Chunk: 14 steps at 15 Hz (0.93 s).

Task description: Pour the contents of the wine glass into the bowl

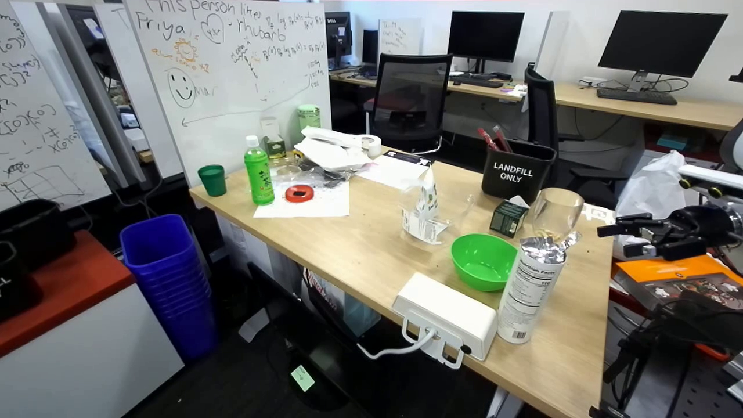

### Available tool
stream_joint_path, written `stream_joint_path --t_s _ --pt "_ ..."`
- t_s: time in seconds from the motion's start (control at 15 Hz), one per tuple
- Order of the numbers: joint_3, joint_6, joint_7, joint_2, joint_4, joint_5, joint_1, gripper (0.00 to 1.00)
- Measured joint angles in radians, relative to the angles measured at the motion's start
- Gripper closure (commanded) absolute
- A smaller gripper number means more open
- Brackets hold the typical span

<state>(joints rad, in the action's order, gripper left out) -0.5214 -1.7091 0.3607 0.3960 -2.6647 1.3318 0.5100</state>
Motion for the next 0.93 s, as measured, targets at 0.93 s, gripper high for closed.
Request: stream_joint_path --t_s 0.93 --pt "0.097 0.028 0.092 0.293 0.181 0.23 -0.064 0.0"
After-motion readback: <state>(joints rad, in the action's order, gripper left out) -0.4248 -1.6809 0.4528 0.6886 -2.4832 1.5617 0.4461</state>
